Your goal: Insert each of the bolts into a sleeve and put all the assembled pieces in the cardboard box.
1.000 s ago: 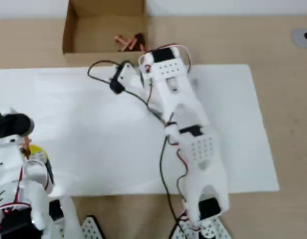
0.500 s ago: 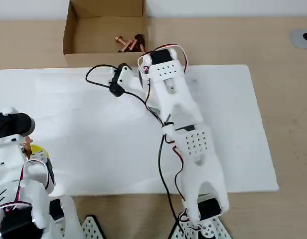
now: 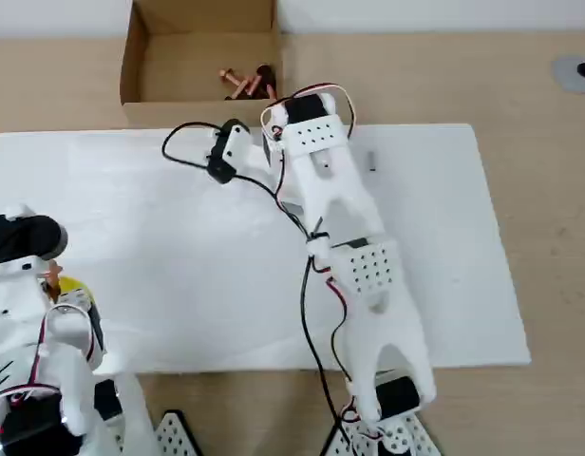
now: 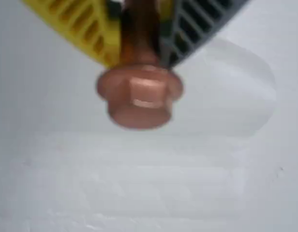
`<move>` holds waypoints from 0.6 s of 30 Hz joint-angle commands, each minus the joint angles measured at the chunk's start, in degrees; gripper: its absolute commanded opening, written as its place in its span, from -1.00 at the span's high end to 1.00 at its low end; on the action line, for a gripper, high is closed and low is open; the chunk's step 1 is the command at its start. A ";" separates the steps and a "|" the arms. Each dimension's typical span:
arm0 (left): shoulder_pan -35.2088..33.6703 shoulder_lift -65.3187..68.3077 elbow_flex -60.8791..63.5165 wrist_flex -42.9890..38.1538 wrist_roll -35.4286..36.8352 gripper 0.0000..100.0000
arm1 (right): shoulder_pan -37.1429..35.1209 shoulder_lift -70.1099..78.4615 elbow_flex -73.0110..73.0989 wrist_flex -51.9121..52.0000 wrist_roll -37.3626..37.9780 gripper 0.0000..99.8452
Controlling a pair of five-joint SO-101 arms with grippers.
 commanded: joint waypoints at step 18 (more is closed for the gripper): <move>0.70 -0.04 -0.26 -0.44 -0.26 0.98 | -3.38 -28.88 -0.48 0.88 0.44 0.98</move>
